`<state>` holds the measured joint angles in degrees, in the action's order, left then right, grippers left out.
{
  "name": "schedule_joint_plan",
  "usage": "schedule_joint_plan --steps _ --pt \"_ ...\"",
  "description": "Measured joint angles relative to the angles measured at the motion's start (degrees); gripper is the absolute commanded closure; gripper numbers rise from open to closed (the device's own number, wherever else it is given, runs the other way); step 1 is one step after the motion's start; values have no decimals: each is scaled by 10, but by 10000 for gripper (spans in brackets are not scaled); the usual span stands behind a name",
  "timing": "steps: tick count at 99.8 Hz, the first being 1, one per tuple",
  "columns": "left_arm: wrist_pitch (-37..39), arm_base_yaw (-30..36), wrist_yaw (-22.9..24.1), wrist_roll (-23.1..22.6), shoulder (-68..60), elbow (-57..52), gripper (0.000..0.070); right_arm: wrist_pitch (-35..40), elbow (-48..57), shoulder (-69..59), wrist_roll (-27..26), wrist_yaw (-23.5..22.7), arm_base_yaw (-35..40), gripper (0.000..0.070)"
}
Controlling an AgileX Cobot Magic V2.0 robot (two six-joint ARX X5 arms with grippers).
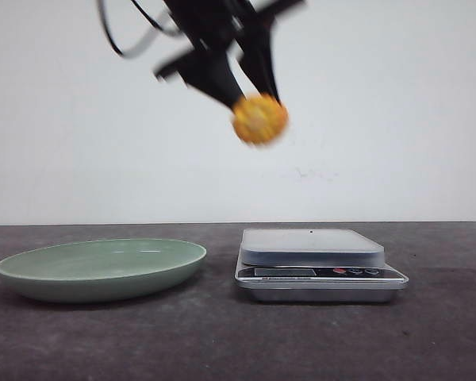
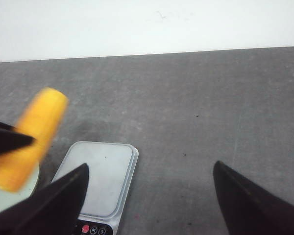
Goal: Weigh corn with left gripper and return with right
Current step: 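Carry the corn with the left gripper and lower it onto the scale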
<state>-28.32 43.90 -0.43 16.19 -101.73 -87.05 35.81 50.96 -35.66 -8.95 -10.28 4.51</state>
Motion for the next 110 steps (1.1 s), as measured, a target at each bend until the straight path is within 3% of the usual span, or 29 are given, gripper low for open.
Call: schedule_joint_plan --steps 32,44,66,75,86,93,105,110 --pt "36 17 21 14 -91 -12 695 13 0 5 2 2 0 189" --pt "37 17 20 14 -99 -12 621 20 0 5 2 2 0 189" --pt "38 17 20 14 -102 -14 641 22 0 5 2 11 0 189" --pt "39 17 20 14 -108 -15 688 22 0 5 2 11 0 189" --pt "36 17 20 14 -119 -15 655 22 0 5 2 11 0 189" --pt "37 17 20 14 -121 -16 545 23 0 5 2 11 0 189" --pt "39 17 20 14 -121 -16 175 24 0 5 2 11 0 189" --pt "42 17 20 14 -121 -16 69 24 0 5 2 11 0 189"
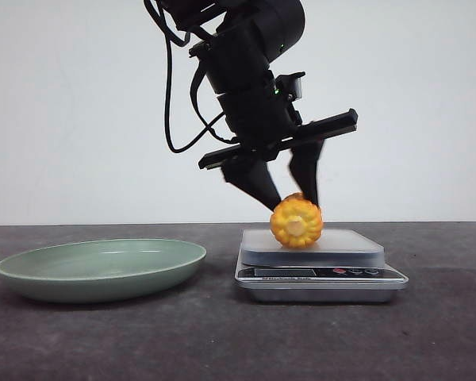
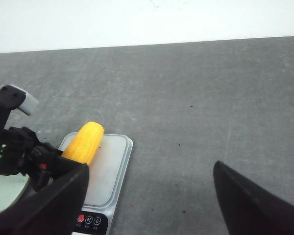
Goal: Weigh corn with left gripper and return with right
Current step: 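Carry the corn with the left gripper and lower it onto the scale, then open the left gripper and lift it away from the corn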
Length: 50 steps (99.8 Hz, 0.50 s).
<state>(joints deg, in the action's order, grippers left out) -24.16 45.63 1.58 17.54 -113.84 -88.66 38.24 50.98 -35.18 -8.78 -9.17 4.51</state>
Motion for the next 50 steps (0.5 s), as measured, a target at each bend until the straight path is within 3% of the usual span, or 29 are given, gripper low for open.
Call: schedule_joint_plan --steps 30,50 --pt "-60 0 3 -21 11 -57 58 0 0 0 0 0 0 189" --pt "-72 -8 62 -59 152 -87 66 0 0 0 0 -1 0 189"
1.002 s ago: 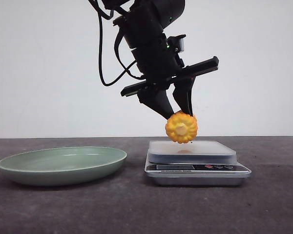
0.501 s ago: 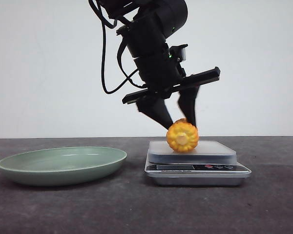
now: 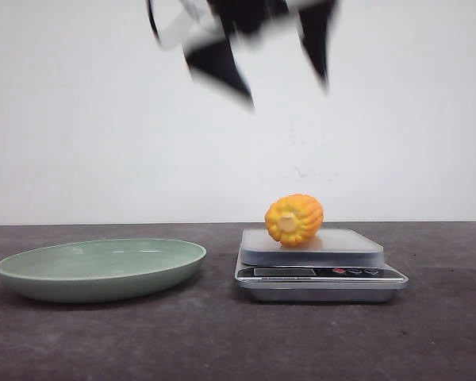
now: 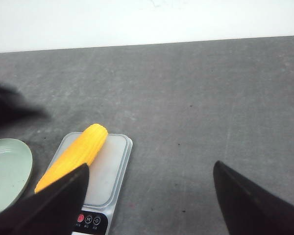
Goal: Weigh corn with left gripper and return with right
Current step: 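Open the left gripper and lift it away from the corn, then lower the right gripper onto the corn on the scale and grasp it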
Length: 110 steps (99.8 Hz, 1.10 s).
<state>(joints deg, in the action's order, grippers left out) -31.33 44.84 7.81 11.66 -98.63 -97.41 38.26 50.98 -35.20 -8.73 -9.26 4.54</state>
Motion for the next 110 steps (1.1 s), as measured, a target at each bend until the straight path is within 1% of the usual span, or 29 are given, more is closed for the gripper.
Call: schedule_joint_plan --steps 12,21,32,48,57,64,69,76,84,89,96,110 --pt "-11 -25 38 -18 132 -10 68 -7 0 -10 0 -16 9 189" --pt "-49 -47 82 -28 223 -12 69 -15 2 -29 0 -31 24 189" --pt "-122 -63 144 -42 315 -12 70 -25 2 -63 0 -45 49 189" --pt "-248 -65 234 -51 432 -12 76 -52 2 -118 -1 -45 91 189" --pt "-320 -65 274 -39 492 -12 77 -76 2 -147 -1 -45 114 189" --pt "-374 -65 292 -16 541 -12 87 -93 2 -172 -2 -45 132 189" --pt "-412 -65 296 4 574 -12 119 -106 2 -192 -5 -45 144 188" --pt "-459 -65 297 32 612 -12 120 -123 2 -219 -9 -44 164 184" --pt "-499 -65 298 59 643 -12 120 -147 2 -250 -17 -39 188 130" --pt "-500 -68 297 74 659 -6 120 -161 2 -271 -23 -31 203 123" --pt "-500 -77 275 90 683 8 120 -180 2 -299 -31 -14 222 122" --pt "-500 -101 213 121 727 44 120 -215 2 -360 -39 3 248 122"
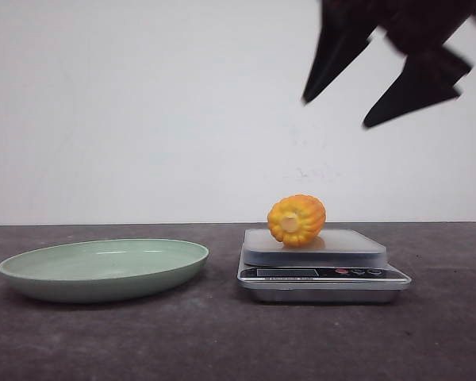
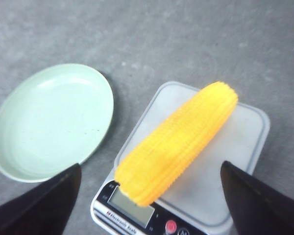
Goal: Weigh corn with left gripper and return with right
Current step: 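Lower the right gripper onto the corn on the scale and grasp it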
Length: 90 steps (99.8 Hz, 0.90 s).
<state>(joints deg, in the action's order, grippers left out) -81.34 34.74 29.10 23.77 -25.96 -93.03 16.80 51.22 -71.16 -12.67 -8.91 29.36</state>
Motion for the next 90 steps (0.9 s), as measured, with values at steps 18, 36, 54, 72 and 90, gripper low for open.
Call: schedule_joint_plan --steps 18,36,54,72,90 --pt "0 -56 -80 18 42 76 120 -43 0 -77 -12 28 10 121" --pt "0 -109 -115 19 55 143 120 -68 7 -137 -25 46 11 119" --pt "0 -116 -115 17 56 160 120 -69 49 -188 -28 58 10 137" --pt "0 -116 -115 9 57 162 120 -59 64 -216 -44 57 12 348" --pt "0 -116 -115 2 58 162 120 -50 68 -220 -61 57 13 700"
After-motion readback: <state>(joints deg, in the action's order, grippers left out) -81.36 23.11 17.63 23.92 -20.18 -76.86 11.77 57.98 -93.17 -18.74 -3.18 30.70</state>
